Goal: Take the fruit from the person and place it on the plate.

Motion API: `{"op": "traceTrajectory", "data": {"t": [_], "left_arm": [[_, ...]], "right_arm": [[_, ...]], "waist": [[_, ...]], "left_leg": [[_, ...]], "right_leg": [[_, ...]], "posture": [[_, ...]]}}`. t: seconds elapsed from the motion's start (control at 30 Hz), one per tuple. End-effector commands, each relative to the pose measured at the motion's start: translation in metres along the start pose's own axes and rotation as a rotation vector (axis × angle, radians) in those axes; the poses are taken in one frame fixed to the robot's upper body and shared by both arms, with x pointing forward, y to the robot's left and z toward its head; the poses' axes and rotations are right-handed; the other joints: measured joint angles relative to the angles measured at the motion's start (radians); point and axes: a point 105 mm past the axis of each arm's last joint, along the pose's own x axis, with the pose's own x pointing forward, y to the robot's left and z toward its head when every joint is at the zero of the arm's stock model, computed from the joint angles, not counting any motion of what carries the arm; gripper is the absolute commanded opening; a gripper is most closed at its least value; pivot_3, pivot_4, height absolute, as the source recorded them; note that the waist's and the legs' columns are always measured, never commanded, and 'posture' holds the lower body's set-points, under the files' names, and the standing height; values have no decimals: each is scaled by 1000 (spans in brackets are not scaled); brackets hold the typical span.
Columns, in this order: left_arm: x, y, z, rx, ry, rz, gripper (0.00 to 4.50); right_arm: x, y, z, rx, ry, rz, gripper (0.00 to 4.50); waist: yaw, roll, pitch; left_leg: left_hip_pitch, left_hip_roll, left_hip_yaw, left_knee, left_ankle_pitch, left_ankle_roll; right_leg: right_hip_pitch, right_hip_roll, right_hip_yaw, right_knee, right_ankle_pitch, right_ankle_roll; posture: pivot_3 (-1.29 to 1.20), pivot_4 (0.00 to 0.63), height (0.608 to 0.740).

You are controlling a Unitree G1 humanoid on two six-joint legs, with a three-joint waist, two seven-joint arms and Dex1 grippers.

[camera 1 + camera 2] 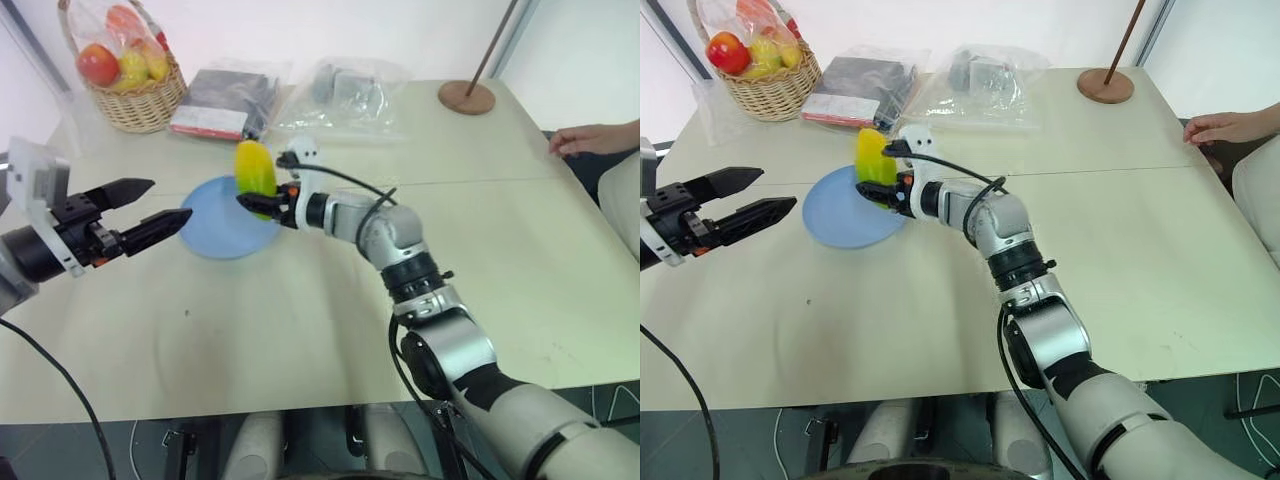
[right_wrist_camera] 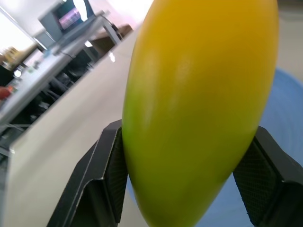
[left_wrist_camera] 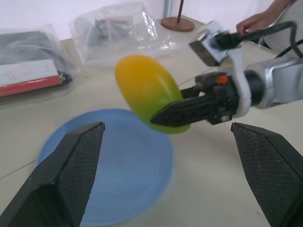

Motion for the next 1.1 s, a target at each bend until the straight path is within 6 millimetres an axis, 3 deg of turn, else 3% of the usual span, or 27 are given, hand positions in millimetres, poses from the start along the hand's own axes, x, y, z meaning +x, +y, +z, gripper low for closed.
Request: {"op": "traceTrajectory", "data": {"t": [0.03, 0.4, 0.53, 0.83, 0.93, 1.1], "left_arm": [[-6, -4, 13, 52, -23, 9, 4500], [-7, -6, 13, 52, -21, 12, 4500], [-6, -7, 12, 51, -23, 10, 4500], [-4, -7, 10, 42, -18, -1, 4500], [-7, -6, 4, 22, 7, -5, 4500], [-12, -4, -18, 7, 109, -17, 4500]], "right_arm": [[12, 6, 5, -70, -33, 6, 2445], [31, 13, 7, -113, -55, 21, 2445], [32, 14, 7, -119, -57, 29, 4294], [25, 10, 14, -147, -64, 30, 4429], [4, 0, 32, -175, -99, 12, 4429], [-67, -4, 64, -269, -159, 26, 4429]], "waist": [[-2, 0, 0], [-22, 0, 0], [-22, 0, 0], [-22, 0, 0], [-20, 0, 0], [-13, 0, 0]], "left_leg": [[0, 0, 0, 0, 0, 0], [0, 0, -1, -2, 1, -2], [0, 0, -1, -2, 1, -2], [0, 0, -1, -2, 1, -2], [0, 0, -2, -2, 1, -2], [-1, -1, -2, -2, 1, -2]], "right_leg": [[0, 0, 0, 0, 0, 0], [-1, 0, 0, 0, 0, -1], [-1, 0, 0, 0, 0, -1], [-1, -1, 0, 0, 1, -1], [-1, -1, 0, 0, 1, -1], [-1, -2, 0, -1, 1, -1]], "posture": [[0, 150, 740], [0, 150, 740], [0, 150, 740], [0, 150, 740], [0, 150, 740], [0, 150, 740]]}}
